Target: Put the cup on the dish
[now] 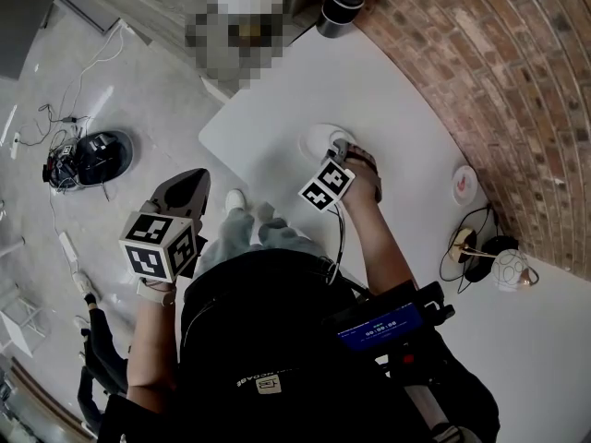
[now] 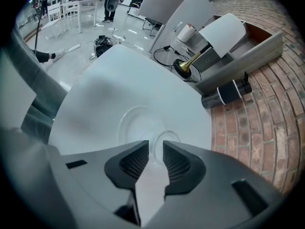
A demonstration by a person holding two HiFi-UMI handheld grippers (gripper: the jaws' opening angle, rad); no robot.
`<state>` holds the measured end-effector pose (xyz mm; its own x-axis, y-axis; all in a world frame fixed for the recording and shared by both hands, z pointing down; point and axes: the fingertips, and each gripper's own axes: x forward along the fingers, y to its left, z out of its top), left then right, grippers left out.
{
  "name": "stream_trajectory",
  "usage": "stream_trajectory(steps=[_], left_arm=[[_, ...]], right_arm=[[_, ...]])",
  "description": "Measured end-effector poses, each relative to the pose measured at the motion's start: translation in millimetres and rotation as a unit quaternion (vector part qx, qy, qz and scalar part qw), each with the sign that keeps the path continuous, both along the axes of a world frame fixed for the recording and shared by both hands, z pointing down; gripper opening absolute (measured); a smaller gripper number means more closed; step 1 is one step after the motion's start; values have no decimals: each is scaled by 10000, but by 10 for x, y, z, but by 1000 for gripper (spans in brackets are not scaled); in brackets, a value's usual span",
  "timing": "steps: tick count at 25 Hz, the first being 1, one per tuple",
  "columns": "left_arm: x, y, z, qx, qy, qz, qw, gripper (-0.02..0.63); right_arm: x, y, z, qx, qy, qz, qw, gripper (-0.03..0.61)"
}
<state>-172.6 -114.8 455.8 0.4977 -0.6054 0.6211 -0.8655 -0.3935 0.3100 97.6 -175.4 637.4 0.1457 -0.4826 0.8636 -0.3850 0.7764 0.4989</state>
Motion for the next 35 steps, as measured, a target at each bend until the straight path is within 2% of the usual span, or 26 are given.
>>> stream_trajectory(steps=[10, 16, 20, 28, 35], left_arm=[[113, -38, -29, 56, 77, 244, 9997, 6], [297, -116, -92, 148, 127, 548, 9983, 6], [453, -161, -136, 213, 152, 804, 9964, 6], [803, -303, -245, 353, 183, 1423, 9890, 6], [1161, -385, -348, 480, 184, 1989, 9787, 6]], right_arm=[[21, 11, -280, 208, -566, 465, 9971, 75], [54, -22, -635, 551, -1020, 817, 9899, 75], [73, -8, -925, 751, -1473, 1056, 9806, 75], [109, 32, -1570, 1161, -2763, 1690, 9389, 75], [211, 195, -1988, 1394, -3784, 2182, 8887, 75]])
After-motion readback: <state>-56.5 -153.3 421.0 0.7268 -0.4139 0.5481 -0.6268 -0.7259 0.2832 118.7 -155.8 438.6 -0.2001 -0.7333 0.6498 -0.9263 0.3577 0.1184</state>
